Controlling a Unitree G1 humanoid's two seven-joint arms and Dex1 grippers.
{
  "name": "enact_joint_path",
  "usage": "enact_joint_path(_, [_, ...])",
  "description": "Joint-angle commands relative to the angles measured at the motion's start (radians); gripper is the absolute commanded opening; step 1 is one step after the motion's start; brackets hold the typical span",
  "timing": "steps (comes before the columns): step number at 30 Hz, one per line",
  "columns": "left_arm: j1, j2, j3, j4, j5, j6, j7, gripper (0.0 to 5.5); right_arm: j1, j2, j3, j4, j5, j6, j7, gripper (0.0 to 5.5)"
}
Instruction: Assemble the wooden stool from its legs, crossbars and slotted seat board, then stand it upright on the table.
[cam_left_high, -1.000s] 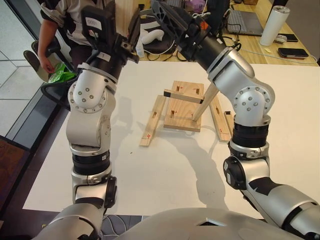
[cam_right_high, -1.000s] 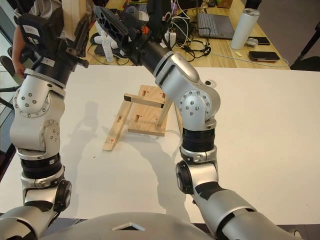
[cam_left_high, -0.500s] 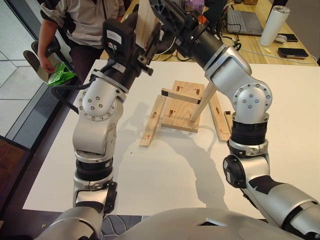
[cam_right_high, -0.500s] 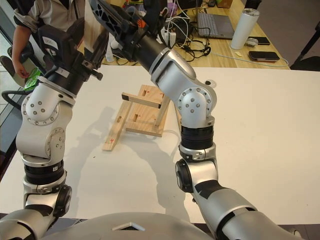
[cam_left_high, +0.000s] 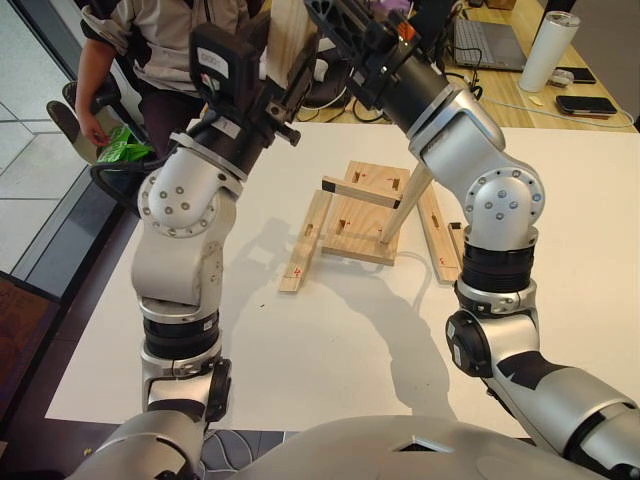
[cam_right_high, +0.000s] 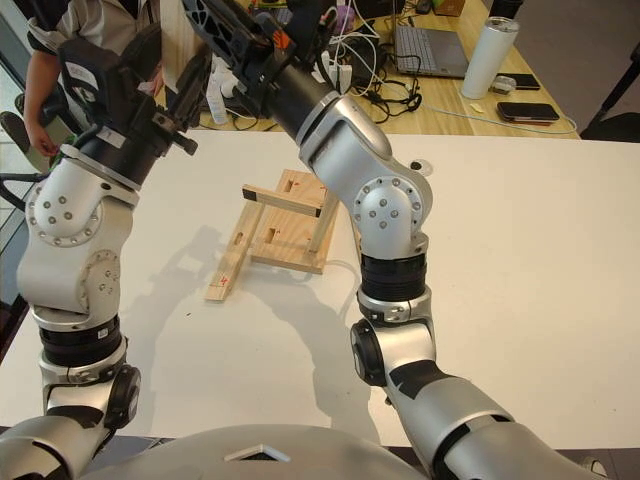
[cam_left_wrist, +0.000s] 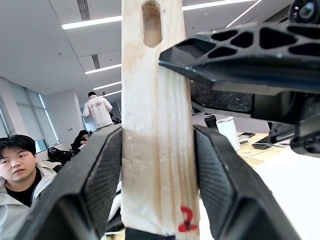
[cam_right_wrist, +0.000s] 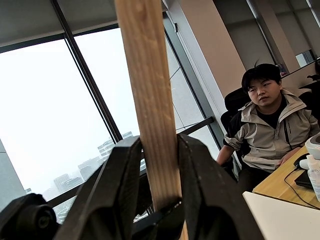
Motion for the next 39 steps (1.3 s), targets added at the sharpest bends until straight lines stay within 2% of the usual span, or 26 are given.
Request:
enact_joint_path(1, [0.007,0.056,0.088,0.028,-0.251,0.301,-0.106,2.11,-0.027,0.011,-0.013,-0.075,0.068,0.017,0.019,1.01])
enact_joint_path(4, [0.0,0.116,0.15,0.049,-0.343,0.382,-0.136,2.11,-0.026,-0.03,-0.035,-0.094,0.075,0.041,0.029,1.0])
enact_joint_path(5, [-0.006,0.132,0.152,0.05,-0.348,0.379,-0.142,2.44,-0.022,-0.036,-0.038,-0.1,0.076,0.049,0.026,1.0])
enact_joint_path(13, [0.016,0.204,0.089,0.011,-0.339,0.368,-0.184,3.76,0.013,-0.026,-0.01,-0.124,0.071,0.059,0.008,0.96])
enact_joint_path(17, [0.068,0.327,0.186,0.047,-0.454,0.438,-0.321,3.81,0.012,-0.093,-0.037,-0.139,0.084,0.08,0.034,0.96])
enact_joint_path(22, [0.203,0.504,0.319,0.253,-0.467,0.412,-0.529,3.81,0.024,-0.243,-0.113,-0.198,0.198,0.165,0.089,0.96])
enact_joint_path(25, [0.093,0.579,0.36,0.463,-0.462,0.382,-0.593,3.81,0.076,-0.382,-0.162,-0.233,0.391,0.299,0.167,0.96])
enact_joint_path(28, [-0.168,0.586,0.322,0.572,-0.53,0.426,-0.639,3.81,0.158,-0.525,-0.162,-0.247,0.6,0.445,0.248,0.96])
enact_joint_path(31, [-0.322,0.527,0.285,0.542,-0.623,0.496,-0.637,3.81,0.206,-0.596,-0.134,-0.248,0.677,0.495,0.293,0.95])
enact_joint_path(34, [-0.422,0.486,0.297,0.511,-0.748,0.582,-0.607,3.81,0.238,-0.648,-0.111,-0.254,0.705,0.511,0.329,0.95])
enact_joint_path(39, [-0.435,0.489,0.292,0.451,-0.901,0.717,-0.595,3.81,0.234,-0.726,-0.094,-0.243,0.725,0.52,0.395,0.95])
